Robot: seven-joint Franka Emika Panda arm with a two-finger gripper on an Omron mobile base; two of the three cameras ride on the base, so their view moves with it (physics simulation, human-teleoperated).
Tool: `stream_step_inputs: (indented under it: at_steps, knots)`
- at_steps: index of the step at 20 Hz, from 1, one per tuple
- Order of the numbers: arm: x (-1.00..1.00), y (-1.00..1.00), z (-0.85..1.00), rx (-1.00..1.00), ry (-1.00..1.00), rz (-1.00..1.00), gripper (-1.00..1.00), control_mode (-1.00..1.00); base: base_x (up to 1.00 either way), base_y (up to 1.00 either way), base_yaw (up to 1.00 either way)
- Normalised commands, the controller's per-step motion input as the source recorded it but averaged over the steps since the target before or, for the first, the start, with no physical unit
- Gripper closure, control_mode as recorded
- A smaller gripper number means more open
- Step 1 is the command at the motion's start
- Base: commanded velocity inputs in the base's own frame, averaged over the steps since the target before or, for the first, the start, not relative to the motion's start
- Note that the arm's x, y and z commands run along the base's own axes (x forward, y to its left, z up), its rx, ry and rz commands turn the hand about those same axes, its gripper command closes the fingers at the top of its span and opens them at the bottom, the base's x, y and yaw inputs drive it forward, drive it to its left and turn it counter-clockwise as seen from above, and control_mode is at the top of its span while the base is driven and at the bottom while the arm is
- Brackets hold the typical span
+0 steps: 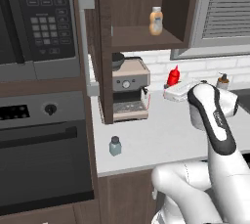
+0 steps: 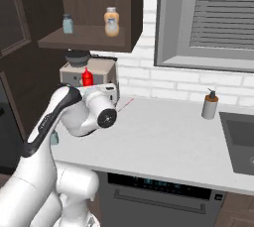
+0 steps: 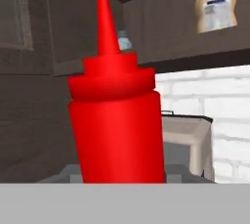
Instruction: Put the shaker and condiment bottle from the counter next to their counterparts in the cabinet.
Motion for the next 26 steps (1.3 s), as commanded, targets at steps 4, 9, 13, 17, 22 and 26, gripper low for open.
stream_step_inputs:
  at_steps: [4, 9, 13, 17, 22, 26]
  knots:
    - [-0.23, 0.0, 0.99, -0.2, 0.13, -0.13, 1.0, -1.0, 0.0, 0.0, 0.0]
    - [-0.21, -0.19, 1.0, -0.18, 0.16, -0.1, 1.0, -1.0, 0.0, 0.0, 0.0]
    - [-0.05, -0.39, 1.0, -0.19, 0.26, -0.17, 1.0, -1.0, 0.0, 0.0, 0.0]
    - [0.0, -0.02, 0.28, -0.03, 0.03, -0.07, 1.0, -1.0, 0.0, 0.0, 0.0]
    - [0.14, 0.05, 0.16, 0.1, -0.03, -0.24, 1.0, -1.0, 0.0, 0.0, 0.0]
    - [0.13, 0.06, 0.28, 0.15, -0.13, -0.4, 1.0, -1.0, 0.0, 0.0, 0.0]
